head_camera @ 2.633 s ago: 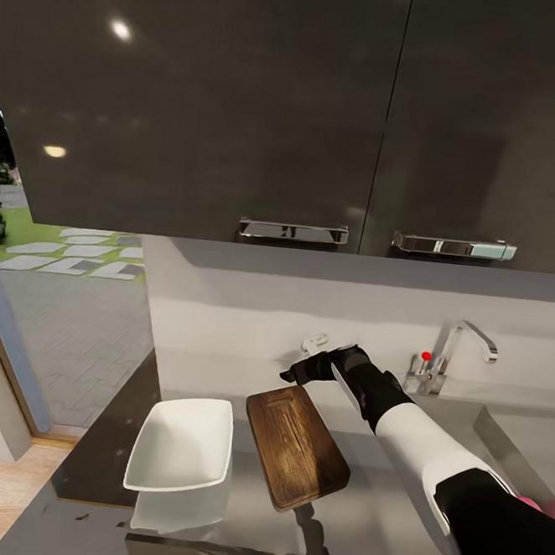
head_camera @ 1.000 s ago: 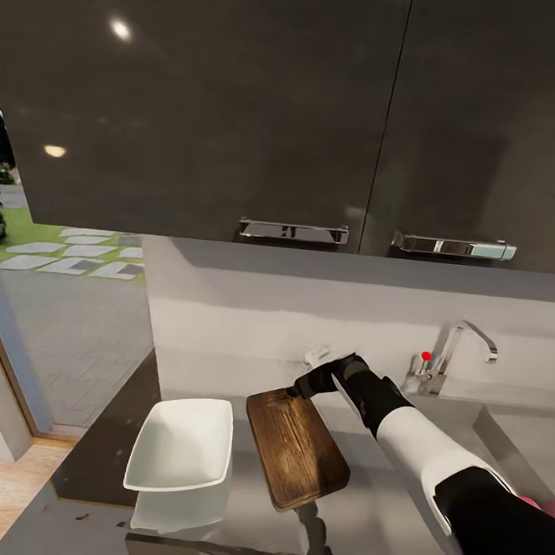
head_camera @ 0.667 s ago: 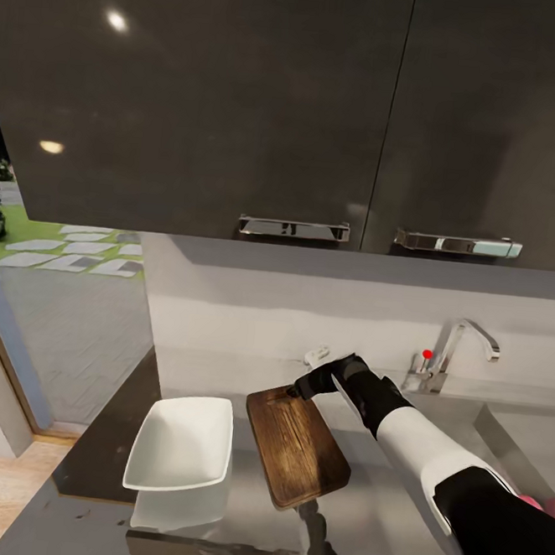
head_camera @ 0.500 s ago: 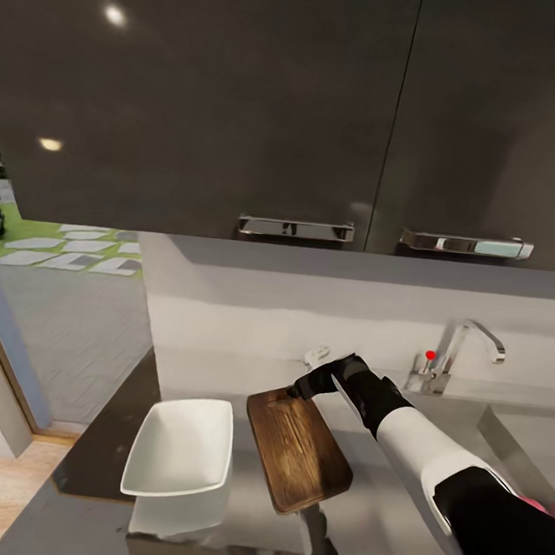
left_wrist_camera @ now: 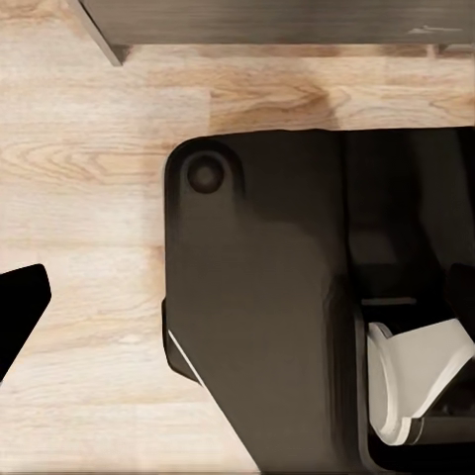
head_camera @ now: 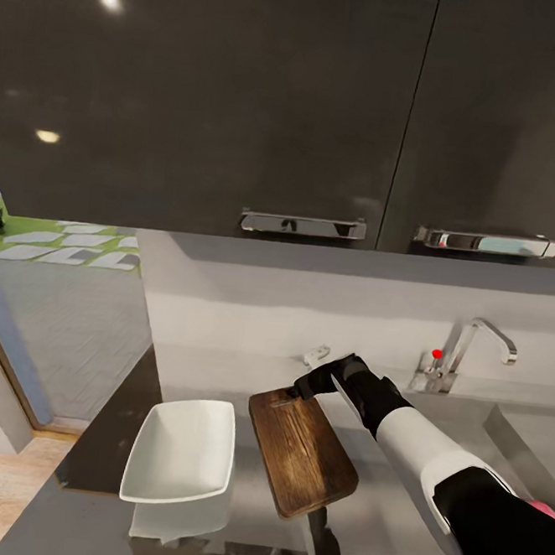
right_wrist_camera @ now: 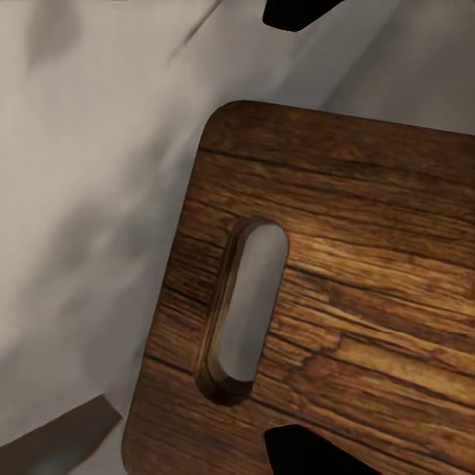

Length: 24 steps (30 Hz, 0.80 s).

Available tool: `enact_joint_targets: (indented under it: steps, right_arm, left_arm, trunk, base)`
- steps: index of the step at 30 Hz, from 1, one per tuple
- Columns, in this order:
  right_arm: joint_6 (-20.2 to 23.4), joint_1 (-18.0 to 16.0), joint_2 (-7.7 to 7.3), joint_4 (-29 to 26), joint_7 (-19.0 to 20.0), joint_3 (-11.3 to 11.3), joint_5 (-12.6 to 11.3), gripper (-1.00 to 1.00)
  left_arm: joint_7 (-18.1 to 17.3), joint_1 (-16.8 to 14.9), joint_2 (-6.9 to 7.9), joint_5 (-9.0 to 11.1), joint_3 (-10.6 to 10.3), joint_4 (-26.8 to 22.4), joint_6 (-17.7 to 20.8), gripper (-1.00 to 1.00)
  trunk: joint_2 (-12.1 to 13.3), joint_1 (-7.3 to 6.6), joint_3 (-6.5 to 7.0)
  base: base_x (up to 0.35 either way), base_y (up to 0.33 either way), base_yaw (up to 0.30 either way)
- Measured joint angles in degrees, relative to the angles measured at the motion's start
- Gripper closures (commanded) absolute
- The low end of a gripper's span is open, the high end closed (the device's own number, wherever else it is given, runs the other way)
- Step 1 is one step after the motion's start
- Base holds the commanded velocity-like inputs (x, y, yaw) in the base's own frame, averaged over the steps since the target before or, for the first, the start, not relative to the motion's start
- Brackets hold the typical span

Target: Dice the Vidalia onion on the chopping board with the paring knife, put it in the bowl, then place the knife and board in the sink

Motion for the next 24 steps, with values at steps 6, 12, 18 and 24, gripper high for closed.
enact_joint_targets:
  steps: [6, 12, 18, 24]
  right_arm:
    - [0.0, 0.0, 0.07, 0.0, 0.0, 0.0, 0.0, -1.00]
    - [0.0, 0.0, 0.09, 0.0, 0.1, 0.0, 0.0, -1.00]
    - [-0.1, 0.0, 0.09, 0.0, 0.1, 0.0, 0.0, -1.00]
    - [-0.1, 0.0, 0.09, 0.0, 0.2, 0.0, 0.0, -1.00]
  left_arm:
    - [0.0, 0.0, 0.00, 0.0, 0.0, 0.1, 0.0, -1.00]
    - [0.0, 0.0, 0.00, 0.0, 0.0, 0.2, 0.0, -1.00]
    - [-0.1, 0.0, 0.00, 0.0, 0.0, 0.3, 0.0, -1.00]
    - [-0.1, 0.0, 0.00, 0.0, 0.0, 0.4, 0.0, -1.00]
  trunk:
    - [0.0, 0.00, -0.56]
    - [0.0, 0.00, -1.11]
    - [0.0, 0.00, -1.67]
    - [0.0, 0.00, -2.22]
  base:
    - [0.000, 0.000, 0.000]
    - [0.000, 0.000, 0.000]
    - [0.000, 0.000, 0.000]
    - [0.000, 0.000, 0.000]
